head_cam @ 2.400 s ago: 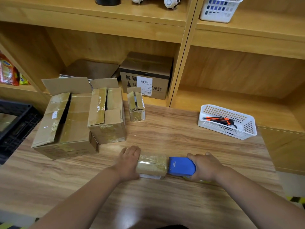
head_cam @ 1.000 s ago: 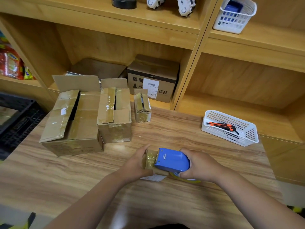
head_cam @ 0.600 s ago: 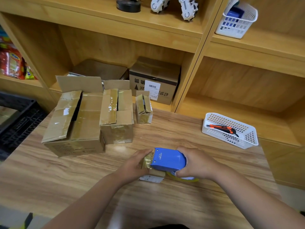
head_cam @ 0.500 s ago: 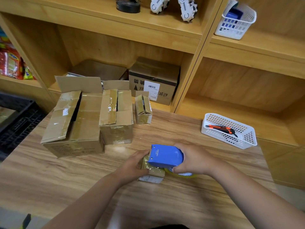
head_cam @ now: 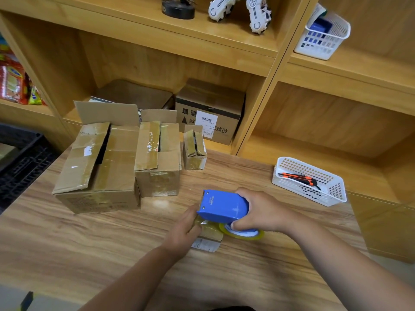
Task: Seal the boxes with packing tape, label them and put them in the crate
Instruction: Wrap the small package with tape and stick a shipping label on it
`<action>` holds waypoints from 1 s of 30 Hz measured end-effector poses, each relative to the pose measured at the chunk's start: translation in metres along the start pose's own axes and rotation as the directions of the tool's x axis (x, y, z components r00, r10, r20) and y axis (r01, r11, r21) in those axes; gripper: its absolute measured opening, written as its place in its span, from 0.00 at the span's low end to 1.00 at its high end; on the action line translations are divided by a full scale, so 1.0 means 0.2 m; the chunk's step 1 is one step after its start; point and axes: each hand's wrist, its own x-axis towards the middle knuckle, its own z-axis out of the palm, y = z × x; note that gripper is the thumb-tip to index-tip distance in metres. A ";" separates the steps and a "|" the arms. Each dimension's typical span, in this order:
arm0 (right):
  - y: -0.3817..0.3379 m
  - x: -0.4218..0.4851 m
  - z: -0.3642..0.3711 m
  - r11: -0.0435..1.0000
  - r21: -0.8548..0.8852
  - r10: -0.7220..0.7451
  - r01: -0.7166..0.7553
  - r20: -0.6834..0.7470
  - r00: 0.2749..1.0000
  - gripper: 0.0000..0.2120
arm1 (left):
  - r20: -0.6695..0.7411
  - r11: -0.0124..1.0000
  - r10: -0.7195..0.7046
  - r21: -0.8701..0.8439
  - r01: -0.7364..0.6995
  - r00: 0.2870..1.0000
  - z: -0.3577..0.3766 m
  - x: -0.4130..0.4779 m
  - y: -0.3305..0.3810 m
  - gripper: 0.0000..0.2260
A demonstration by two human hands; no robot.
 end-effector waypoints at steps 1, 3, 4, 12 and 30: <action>0.01 0.00 0.00 1.000 -0.014 -0.001 0.001 0.001 1.000 0.21 | 0.010 1.000 0.005 0.013 -0.006 1.000 0.00 0.00 -0.02 0.25; 0.03 -0.01 0.01 0.999 -0.038 0.004 -0.004 0.003 1.000 0.21 | 0.039 0.998 0.017 0.055 -0.019 0.999 0.00 0.00 -0.05 0.28; 0.05 -0.02 0.02 0.999 -0.041 0.011 -0.011 0.009 1.000 0.21 | 0.052 0.998 0.014 0.064 -0.017 0.999 0.00 0.00 -0.06 0.29; 0.16 -0.06 0.06 0.996 0.060 0.067 -0.071 0.060 0.996 0.19 | 0.210 0.992 -0.069 0.122 0.044 0.975 -0.12 0.04 -0.03 0.32; 0.39 -0.18 0.04 0.995 -0.081 0.068 -0.064 0.052 0.996 0.22 | 0.283 0.911 -0.178 0.410 0.048 0.943 -0.23 0.10 0.01 0.33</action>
